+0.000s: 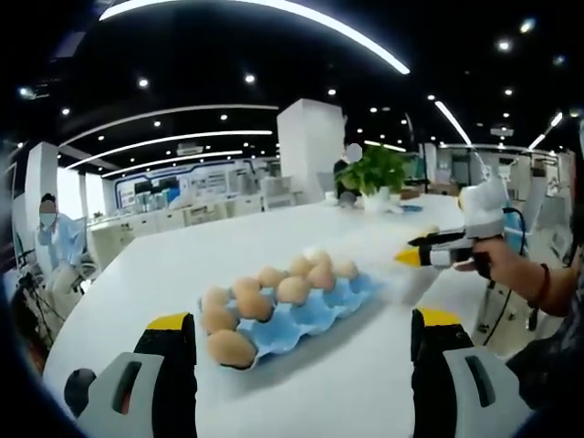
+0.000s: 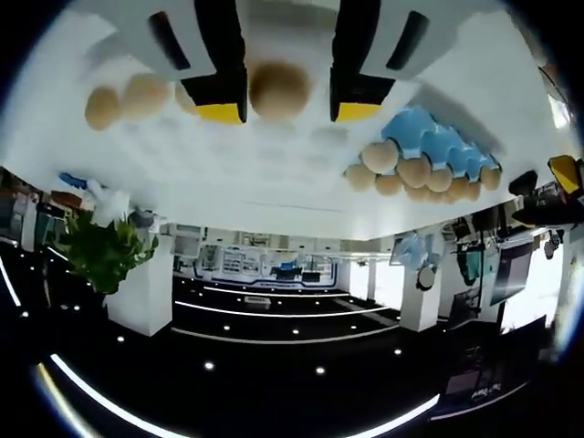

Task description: Place the egg into an empty slot of the egg tray after lifting it from the table, then release the egg inside the slot.

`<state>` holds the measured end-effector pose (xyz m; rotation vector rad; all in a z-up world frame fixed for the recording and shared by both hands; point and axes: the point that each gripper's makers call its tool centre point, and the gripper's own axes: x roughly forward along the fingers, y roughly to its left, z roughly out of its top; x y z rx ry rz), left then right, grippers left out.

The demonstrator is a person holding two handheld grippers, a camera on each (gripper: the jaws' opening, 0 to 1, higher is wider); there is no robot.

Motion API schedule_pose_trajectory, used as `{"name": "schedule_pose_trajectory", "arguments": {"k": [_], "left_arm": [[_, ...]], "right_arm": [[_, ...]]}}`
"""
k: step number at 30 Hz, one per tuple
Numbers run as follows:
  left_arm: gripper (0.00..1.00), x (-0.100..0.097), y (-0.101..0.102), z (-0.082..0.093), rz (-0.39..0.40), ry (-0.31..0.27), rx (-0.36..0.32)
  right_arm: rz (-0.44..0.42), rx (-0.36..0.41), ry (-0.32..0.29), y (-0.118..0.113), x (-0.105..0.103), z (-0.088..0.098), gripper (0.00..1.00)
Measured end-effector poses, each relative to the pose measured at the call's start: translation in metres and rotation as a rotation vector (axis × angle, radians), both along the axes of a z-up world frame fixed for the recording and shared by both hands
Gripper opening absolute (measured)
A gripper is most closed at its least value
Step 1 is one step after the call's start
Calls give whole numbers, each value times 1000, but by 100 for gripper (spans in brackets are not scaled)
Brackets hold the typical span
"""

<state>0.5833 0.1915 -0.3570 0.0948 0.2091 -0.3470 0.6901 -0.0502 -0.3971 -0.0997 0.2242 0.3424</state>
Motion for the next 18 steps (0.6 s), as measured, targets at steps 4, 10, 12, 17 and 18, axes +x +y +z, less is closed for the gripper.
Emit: {"name": "schedule_pose_trajectory", "arguments": {"k": [4, 10, 12, 17, 18], "left_arm": [[100, 0, 0, -3, -3, 6, 3], [100, -1, 3, -3, -1, 5, 4], [100, -2, 4, -3, 2, 4, 4], [100, -2, 3, -4, 5, 9, 10], [100, -2, 3, -4, 4, 9, 11]], "right_arm": [[-27, 17, 20, 0, 0, -6, 34], [-55, 22, 19, -2, 2, -8, 34], [-59, 27, 32, -3, 3, -8, 33], [-87, 36, 54, -6, 5, -11, 30], [-101, 31, 57, -8, 5, -12, 29]]}}
